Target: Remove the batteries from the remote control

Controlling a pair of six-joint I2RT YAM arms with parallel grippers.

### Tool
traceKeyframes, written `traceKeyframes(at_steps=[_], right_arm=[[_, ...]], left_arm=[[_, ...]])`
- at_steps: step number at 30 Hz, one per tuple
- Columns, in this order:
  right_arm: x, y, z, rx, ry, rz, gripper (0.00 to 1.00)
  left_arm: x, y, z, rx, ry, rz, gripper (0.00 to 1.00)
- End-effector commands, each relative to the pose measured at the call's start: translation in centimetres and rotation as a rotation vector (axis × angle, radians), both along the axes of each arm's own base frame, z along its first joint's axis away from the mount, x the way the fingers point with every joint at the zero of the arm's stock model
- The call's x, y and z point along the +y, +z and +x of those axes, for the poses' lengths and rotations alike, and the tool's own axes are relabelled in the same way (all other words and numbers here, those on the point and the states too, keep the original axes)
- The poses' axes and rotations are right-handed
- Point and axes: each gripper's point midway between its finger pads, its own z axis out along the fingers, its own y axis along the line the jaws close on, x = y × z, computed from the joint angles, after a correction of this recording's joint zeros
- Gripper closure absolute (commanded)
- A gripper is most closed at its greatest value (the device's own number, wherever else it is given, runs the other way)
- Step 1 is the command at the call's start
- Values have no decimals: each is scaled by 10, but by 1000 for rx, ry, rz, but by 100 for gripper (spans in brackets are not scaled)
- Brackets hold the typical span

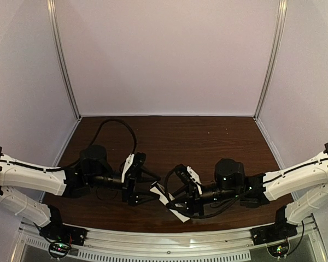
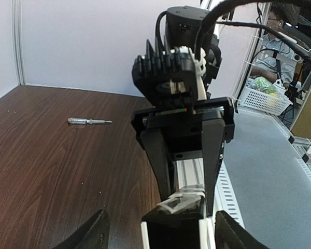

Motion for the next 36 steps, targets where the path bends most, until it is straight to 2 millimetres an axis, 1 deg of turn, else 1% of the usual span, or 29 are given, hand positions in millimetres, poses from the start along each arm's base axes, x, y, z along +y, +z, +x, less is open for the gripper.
traceKeyframes(at_steps=[1,5,7,13,17,20,22,23,25,27,33,34,36], right_arm=[[5,26,5,-77,-23,55,87],[5,28,9,-101,-37,55,87],[6,27,10,-109,-42,53,87],[6,27,14,-137,-59,51,87],[6,26,18,-157,-74,50,87],[5,26,21,-170,-90,49,86],[5,26,24,-180,-105,44,83],[5,26,26,-186,-115,42,79],[4,25,28,-194,-128,32,70],[4,25,30,-201,-139,29,58],[3,25,36,-213,-167,21,31],[3,24,37,-215,-175,17,24],[2,24,40,-220,-190,16,17]], left_arm=[[-7,7,-2,-25,-33,-16,33],[-9,5,-3,-22,-45,-10,45],[-10,4,-4,-23,-56,-9,52],[-11,6,-8,-24,-86,-16,70],[-13,7,-6,-14,-78,-12,86],[-13,7,-5,-7,-74,-7,94],[-14,7,-3,-2,-63,-4,98],[-14,8,-2,1,-54,-3,100],[-14,10,0,4,-40,-3,100],[-14,11,3,8,-23,-2,100],[-12,14,10,17,27,-1,100],[-12,15,12,19,41,3,100],[-12,15,16,23,66,7,100]])
